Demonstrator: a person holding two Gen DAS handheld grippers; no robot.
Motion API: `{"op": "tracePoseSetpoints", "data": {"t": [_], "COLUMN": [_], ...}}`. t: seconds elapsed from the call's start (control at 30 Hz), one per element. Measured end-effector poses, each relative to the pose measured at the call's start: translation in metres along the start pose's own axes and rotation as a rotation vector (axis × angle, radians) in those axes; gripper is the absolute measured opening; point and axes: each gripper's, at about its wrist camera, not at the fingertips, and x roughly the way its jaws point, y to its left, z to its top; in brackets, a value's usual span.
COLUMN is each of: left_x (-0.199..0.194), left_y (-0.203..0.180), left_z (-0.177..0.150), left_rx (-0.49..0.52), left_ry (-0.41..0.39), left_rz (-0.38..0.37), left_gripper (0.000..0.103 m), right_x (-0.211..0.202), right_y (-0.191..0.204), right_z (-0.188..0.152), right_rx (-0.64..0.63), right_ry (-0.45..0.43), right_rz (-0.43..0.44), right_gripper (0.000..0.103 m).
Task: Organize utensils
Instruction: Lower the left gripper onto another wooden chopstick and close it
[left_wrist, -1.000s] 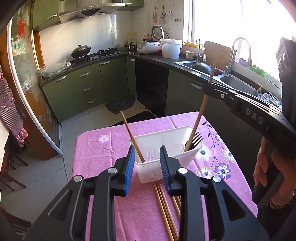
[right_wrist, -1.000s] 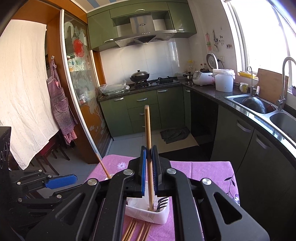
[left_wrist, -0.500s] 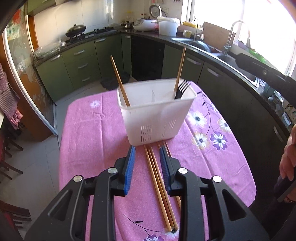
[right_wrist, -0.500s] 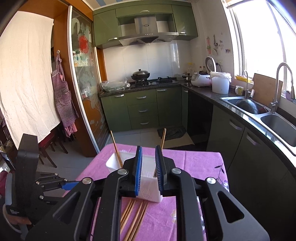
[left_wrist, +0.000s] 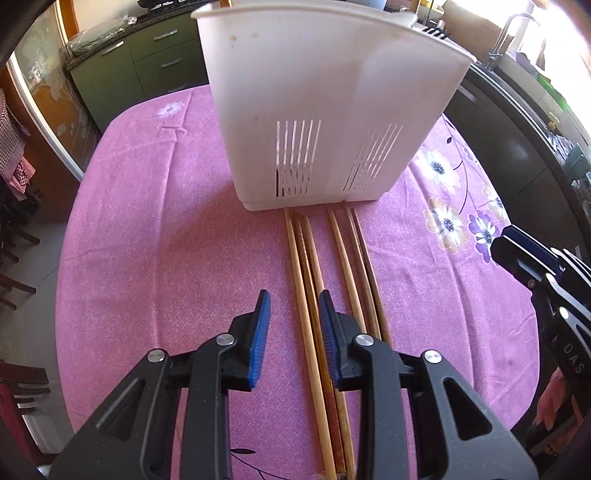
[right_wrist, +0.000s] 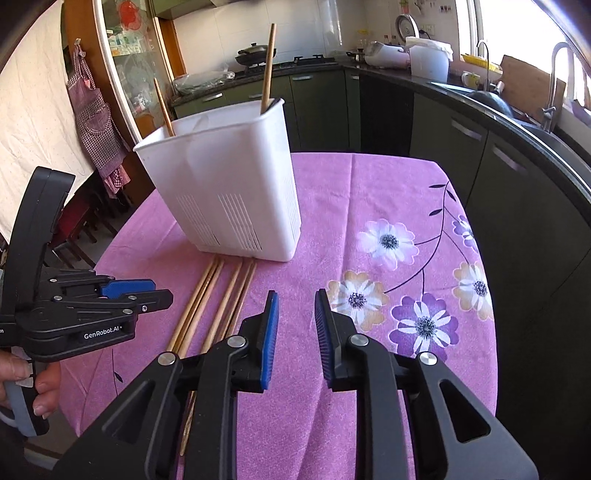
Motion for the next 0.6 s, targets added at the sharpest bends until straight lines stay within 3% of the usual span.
{"op": "tracePoseSetpoints", "data": {"t": [0.3, 0.6], "left_x": [0.025, 0.031], "left_y": [-0.003, -0.006], "left_z": [0.001, 0.006], "left_rx": [-0.010, 0.005], "left_ry": [0.044, 0.059], "left_rz": [0.026, 0.056], "left_gripper": [0.019, 0.018], "right_x": [0.009, 0.008], "right_y": [-0.005, -0.005], "right_z": [0.001, 0.002], "right_rx": [0.015, 0.020], "right_ry": [0.021, 0.023], "right_rz": [0.014, 0.026], "right_gripper": [0.021, 0.021]}}
